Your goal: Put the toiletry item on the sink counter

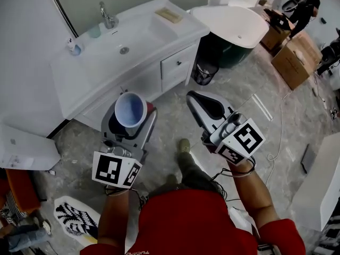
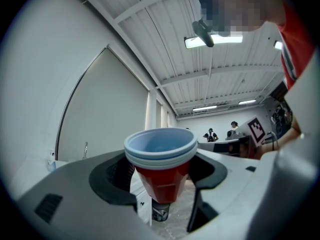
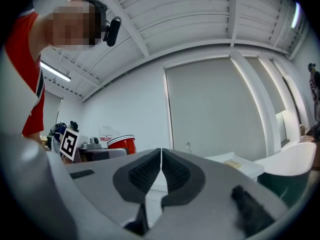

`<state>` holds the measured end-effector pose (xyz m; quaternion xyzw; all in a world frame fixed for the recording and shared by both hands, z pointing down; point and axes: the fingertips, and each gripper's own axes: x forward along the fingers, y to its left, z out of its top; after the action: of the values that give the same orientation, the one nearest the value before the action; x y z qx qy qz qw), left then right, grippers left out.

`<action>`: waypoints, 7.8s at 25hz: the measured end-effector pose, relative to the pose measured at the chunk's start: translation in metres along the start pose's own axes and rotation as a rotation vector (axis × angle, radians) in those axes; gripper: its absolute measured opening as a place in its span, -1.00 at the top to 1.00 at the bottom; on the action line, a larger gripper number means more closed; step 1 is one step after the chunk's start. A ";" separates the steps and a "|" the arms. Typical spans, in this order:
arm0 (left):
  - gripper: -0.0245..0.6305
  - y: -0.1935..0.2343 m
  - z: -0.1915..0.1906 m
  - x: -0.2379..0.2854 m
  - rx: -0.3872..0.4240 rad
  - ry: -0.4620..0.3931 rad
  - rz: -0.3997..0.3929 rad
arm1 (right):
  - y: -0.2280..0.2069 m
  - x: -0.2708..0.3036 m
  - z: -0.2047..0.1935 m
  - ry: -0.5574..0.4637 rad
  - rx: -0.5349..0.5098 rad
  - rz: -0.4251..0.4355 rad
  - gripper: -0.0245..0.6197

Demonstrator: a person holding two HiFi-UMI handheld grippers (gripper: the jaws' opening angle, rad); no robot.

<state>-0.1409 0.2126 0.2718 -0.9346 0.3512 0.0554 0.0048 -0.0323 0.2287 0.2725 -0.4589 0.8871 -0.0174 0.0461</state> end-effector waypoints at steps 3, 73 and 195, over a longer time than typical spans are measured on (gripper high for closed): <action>-0.06 0.016 -0.005 0.022 0.007 0.002 0.014 | -0.022 0.019 -0.002 -0.007 0.000 0.013 0.83; -0.06 0.400 -0.118 0.460 0.020 0.138 0.316 | -0.411 0.471 -0.069 0.151 -0.075 0.159 0.83; 0.87 0.353 -0.100 0.433 0.007 0.100 0.380 | -0.369 0.442 -0.081 0.117 0.062 0.375 0.83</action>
<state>-0.0387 -0.3420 0.3357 -0.8532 0.5212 0.0075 -0.0200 0.0054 -0.3463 0.3511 -0.2824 0.9572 -0.0625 0.0112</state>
